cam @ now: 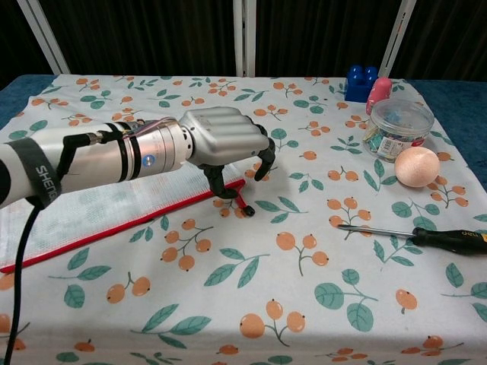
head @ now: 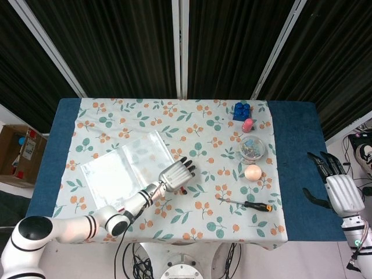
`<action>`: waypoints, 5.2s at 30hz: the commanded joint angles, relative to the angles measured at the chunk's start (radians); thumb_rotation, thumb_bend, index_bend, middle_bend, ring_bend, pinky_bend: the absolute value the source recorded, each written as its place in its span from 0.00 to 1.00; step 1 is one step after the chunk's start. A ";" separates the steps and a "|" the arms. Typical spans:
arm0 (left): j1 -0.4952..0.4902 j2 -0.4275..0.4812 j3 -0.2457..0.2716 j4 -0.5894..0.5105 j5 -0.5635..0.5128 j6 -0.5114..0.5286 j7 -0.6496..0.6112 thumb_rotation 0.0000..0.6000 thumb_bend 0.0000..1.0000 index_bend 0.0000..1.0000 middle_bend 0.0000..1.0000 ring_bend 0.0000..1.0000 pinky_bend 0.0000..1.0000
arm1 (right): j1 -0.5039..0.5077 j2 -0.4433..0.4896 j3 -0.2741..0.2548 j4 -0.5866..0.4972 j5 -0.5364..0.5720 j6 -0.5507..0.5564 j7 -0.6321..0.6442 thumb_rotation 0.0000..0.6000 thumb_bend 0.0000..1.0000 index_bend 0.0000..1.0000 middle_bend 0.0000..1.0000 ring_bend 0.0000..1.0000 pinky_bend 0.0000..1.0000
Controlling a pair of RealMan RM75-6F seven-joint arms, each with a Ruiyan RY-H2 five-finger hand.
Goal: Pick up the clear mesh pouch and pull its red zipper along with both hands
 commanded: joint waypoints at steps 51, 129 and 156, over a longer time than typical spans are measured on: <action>0.199 0.018 0.092 -0.213 0.056 0.589 -0.084 1.00 0.45 0.64 0.24 0.15 0.18 | 0.075 0.035 0.034 -0.074 -0.075 -0.018 -0.035 1.00 0.22 0.05 0.14 0.00 0.00; 0.643 0.069 0.125 -0.438 0.380 0.967 -0.095 1.00 0.46 0.76 0.72 0.62 0.56 | 0.998 -0.533 0.324 0.153 0.259 -0.675 0.024 1.00 0.58 0.90 0.44 0.13 0.06; 0.680 0.073 0.121 -0.219 0.112 0.757 -0.195 1.00 0.47 0.76 0.71 0.62 0.56 | 0.884 -0.376 0.298 0.053 0.202 -0.551 0.130 1.00 0.58 0.91 0.46 0.14 0.06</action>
